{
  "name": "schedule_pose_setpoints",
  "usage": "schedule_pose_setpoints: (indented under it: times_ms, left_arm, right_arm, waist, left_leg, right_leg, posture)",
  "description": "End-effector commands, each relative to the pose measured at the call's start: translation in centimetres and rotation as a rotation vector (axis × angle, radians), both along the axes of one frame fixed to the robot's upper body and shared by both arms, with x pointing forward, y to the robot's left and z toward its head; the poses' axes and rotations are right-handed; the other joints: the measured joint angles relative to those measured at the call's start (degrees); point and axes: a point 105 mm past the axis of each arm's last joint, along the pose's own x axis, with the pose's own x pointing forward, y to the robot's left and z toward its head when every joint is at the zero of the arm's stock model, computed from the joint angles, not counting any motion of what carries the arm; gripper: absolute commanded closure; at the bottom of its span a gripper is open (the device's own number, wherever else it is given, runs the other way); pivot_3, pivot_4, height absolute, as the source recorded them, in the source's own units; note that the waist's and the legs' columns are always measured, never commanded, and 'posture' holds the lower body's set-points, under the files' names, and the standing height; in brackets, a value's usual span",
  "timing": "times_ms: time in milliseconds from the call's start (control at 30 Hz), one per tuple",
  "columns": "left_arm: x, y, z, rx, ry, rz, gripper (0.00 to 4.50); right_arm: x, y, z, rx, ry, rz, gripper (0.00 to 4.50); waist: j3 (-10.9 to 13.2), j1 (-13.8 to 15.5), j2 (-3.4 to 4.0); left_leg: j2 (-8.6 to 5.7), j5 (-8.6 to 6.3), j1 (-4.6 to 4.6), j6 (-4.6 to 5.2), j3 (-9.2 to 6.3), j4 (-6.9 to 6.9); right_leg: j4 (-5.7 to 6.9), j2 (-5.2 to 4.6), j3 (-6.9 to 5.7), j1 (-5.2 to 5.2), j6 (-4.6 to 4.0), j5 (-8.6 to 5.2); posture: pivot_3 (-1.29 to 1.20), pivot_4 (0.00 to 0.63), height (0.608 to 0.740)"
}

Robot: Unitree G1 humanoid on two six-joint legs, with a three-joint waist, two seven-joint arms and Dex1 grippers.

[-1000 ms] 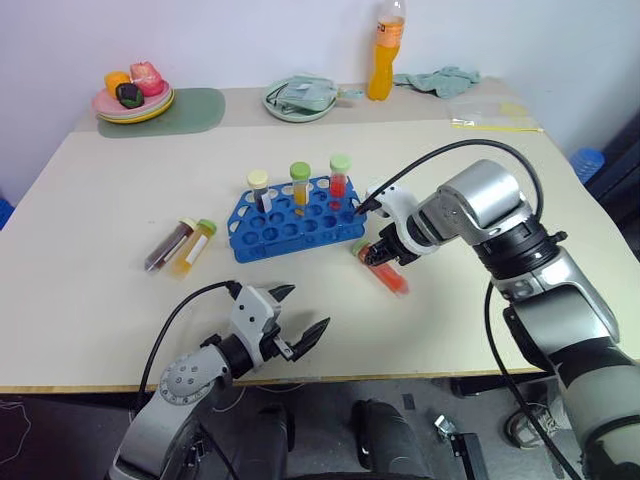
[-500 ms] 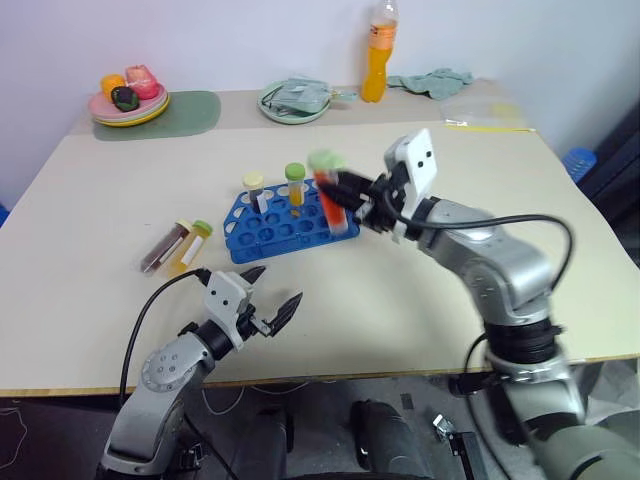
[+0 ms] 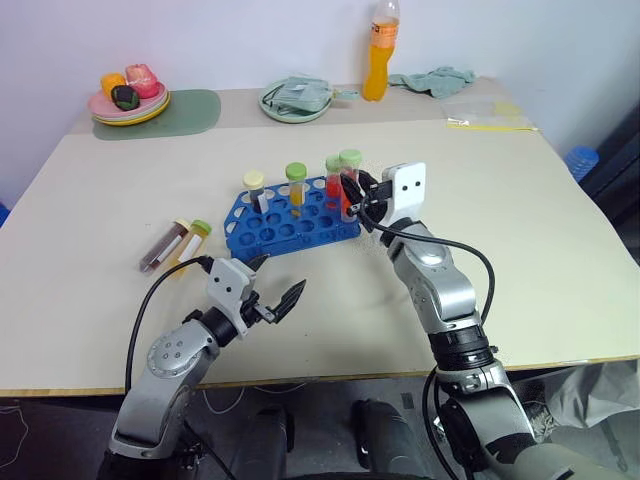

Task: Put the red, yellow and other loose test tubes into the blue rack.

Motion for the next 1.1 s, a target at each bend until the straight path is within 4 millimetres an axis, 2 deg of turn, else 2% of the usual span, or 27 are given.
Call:
schedule_pose_setpoints:
  times_ms: [33,467,633,733,900,1100]
  left_arm:
    - [-0.3,-0.5,1.4,-0.011,-0.049,-0.018,0.00]
    - [-0.1,-0.1,1.1,-0.013,-0.036,-0.003,0.00]
    - [-0.1,0.1,1.1,-0.014,-0.033,0.004,0.00]
    - [0.0,0.4,1.2,-0.010,-0.037,0.013,0.00]
    - [0.2,1.1,1.7,-0.021,-0.042,0.041,0.00]
    - [0.3,2.1,2.0,-0.008,-0.048,0.063,0.00]
  right_arm:
    - [0.2,0.3,1.3,0.024,-0.053,0.004,3.78]
    - [0.3,1.1,0.4,0.047,-0.060,0.010,3.78]
    - [-0.2,1.2,0.6,0.057,-0.091,0.041,1.31]
    - [-0.5,1.3,1.1,0.059,-0.123,0.049,0.03]
    - [-1.1,1.0,1.9,0.051,-0.167,0.064,0.03]
    - [-1.1,-0.1,1.7,0.030,-0.166,0.041,0.03]
  waist:
    - [0.0,0.0,0.00]
    - [0.0,-0.1,0.02]
    - [0.0,0.0,0.02]
    - [0.0,0.0,0.02]
    - [0.0,0.0,0.02]
    - [0.0,0.0,0.02]
  left_leg:
    - [0.00,0.00,0.00,0.00,0.00,0.00]
    - [0.00,0.00,0.02,0.00,0.01,0.00]
    - [0.00,0.00,0.02,0.00,0.01,0.00]
    - [0.00,0.00,0.02,0.00,0.01,0.00]
    - [0.00,0.00,0.02,0.00,0.01,0.00]
    - [0.00,0.00,0.02,0.00,0.01,0.00]
  right_leg:
    - [0.00,0.00,0.00,0.00,0.00,0.00]
    - [0.02,0.01,0.02,0.00,0.00,0.00]
    - [0.02,0.01,0.02,0.00,0.00,0.00]
    - [0.02,0.01,0.02,0.00,0.00,0.00]
    - [0.02,0.01,0.02,0.00,0.00,0.00]
    - [0.02,0.01,0.03,0.00,0.00,0.00]
  posture:
    - [0.00,0.150,0.740]
    - [0.00,0.150,0.740]
    - [0.00,0.150,0.740]
    - [0.00,0.150,0.740]
    - [0.00,0.150,0.740]
    - [0.00,0.150,0.740]
